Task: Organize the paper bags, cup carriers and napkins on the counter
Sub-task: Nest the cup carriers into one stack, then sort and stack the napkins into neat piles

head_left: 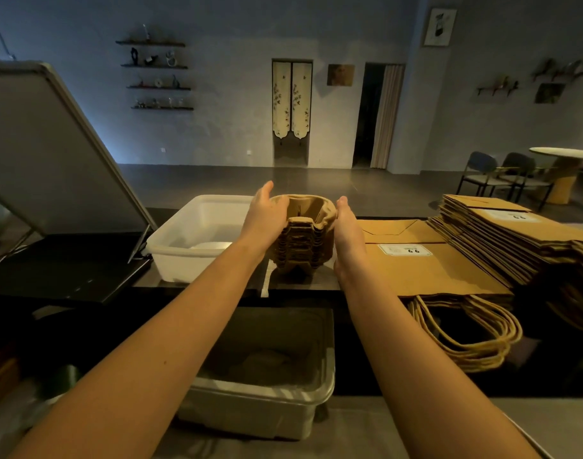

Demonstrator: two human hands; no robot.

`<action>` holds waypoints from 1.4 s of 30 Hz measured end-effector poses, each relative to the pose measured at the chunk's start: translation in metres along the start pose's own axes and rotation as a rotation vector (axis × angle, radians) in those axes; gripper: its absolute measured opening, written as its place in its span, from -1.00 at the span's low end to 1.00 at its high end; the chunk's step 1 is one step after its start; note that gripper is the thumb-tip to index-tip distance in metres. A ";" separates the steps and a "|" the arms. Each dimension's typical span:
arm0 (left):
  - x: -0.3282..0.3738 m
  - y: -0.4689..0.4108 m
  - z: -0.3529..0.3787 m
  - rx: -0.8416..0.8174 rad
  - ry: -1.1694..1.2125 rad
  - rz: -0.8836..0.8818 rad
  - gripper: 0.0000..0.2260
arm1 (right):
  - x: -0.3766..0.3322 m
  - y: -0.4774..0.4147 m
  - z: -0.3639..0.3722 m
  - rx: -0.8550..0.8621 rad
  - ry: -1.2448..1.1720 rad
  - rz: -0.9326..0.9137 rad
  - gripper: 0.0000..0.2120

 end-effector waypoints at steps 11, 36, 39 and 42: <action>0.040 0.069 -0.029 0.149 0.032 0.204 -0.52 | -0.029 0.076 -0.050 0.138 0.111 -0.241 -0.70; -0.159 0.261 0.022 -0.082 0.027 -0.030 -0.62 | 0.176 0.216 -0.060 -0.207 0.339 -0.048 -0.90; -0.202 0.282 0.015 -0.077 -0.057 -0.140 -0.63 | 0.225 0.228 -0.069 -0.218 0.394 0.073 -0.91; -0.246 0.300 0.006 -0.046 -0.171 -0.276 -0.60 | 0.265 0.237 -0.079 -0.162 0.591 0.091 -0.90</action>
Point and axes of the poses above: each hand's wrist, its own y-axis away from the middle knuckle, its own z-axis out of the palm, x = y × z, the point moved 9 cm from there along -y, towards the middle knuckle, and after that the axes turned 9 degrees about y, right-handed, at the moved point
